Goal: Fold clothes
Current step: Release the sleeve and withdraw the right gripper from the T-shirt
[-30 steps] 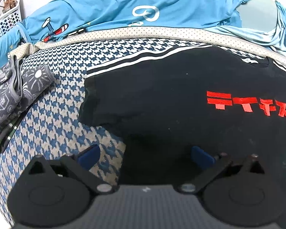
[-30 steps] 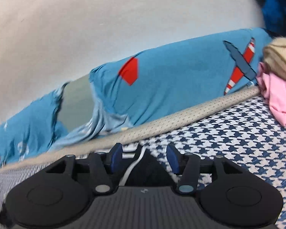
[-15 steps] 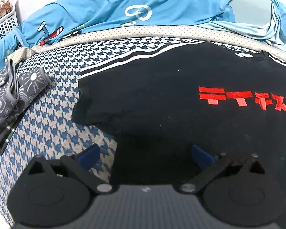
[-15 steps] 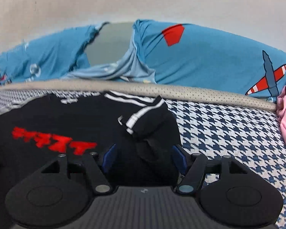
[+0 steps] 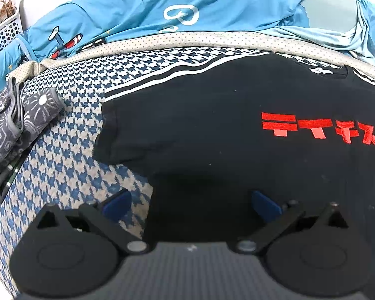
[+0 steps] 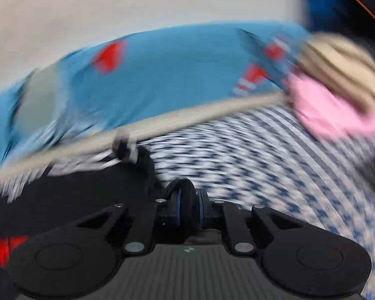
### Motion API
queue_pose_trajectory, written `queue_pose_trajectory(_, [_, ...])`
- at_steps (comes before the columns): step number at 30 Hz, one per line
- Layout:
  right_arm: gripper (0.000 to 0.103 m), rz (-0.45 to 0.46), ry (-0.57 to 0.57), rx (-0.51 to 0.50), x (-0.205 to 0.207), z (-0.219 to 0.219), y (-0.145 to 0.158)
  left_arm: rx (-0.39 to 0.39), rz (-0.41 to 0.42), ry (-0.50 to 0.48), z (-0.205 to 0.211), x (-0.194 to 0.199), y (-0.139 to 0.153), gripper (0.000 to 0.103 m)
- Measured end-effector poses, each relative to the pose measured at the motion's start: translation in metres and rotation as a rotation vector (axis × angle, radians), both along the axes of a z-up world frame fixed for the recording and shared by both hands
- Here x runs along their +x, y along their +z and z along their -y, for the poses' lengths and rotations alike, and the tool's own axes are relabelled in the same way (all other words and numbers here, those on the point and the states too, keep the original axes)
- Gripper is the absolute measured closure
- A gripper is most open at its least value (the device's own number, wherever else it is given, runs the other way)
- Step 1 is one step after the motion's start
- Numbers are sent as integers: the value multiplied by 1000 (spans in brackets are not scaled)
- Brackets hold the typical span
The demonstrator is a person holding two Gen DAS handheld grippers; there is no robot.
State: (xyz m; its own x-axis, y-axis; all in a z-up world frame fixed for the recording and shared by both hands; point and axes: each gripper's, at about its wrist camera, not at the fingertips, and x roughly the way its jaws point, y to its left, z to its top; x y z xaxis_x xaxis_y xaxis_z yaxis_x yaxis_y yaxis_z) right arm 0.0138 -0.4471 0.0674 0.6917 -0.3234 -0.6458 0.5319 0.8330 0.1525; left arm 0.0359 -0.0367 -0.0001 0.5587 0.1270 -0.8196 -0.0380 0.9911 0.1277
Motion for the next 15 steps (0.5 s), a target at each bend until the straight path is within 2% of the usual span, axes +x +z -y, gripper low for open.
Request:
queue_pose_trajectory(3, [89, -24, -92, -16, -8, 16, -2, 1, 1, 1, 0, -1, 0, 0])
queue_pose_trajectory(6, [89, -29, -96, -16, -14, 20, 0, 2, 5, 1, 1, 0, 1, 0])
queue_pose_trajectory(15, [80, -27, 22, 12, -25, -1, 8, 3, 30, -31, 3, -5, 4, 0])
